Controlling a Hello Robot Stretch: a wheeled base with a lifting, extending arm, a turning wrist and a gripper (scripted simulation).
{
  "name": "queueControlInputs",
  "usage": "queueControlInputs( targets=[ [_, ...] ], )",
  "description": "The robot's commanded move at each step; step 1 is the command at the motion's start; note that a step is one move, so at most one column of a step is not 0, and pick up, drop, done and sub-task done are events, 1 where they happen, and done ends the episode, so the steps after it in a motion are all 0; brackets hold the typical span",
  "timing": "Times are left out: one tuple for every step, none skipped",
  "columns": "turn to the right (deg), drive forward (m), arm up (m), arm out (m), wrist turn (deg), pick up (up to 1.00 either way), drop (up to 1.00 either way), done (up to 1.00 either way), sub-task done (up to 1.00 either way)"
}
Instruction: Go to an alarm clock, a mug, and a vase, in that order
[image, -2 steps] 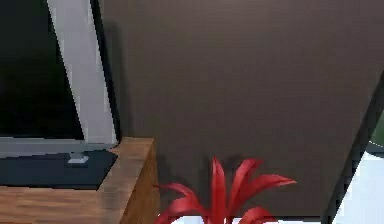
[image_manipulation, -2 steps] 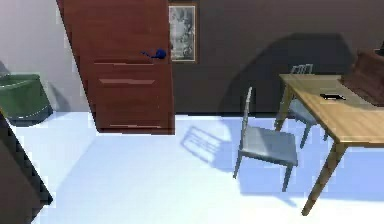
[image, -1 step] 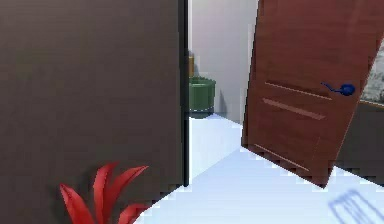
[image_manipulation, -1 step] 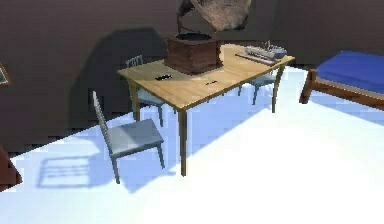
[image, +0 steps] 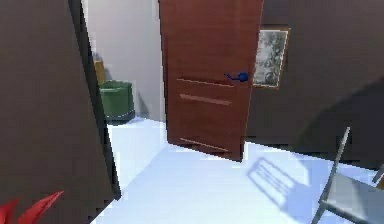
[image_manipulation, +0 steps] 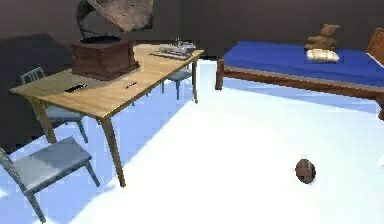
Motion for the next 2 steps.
queueControlInputs(
  targets=[
    [3.0, 0.00, 0.00, 0.00, 0.0, 0.00, 0.00, 0.00, 0.00],
    [42.0, 0.00, 0.00, 0.00, 0.0, 0.00, 0.00, 0.00, 0.00]
  ],
)
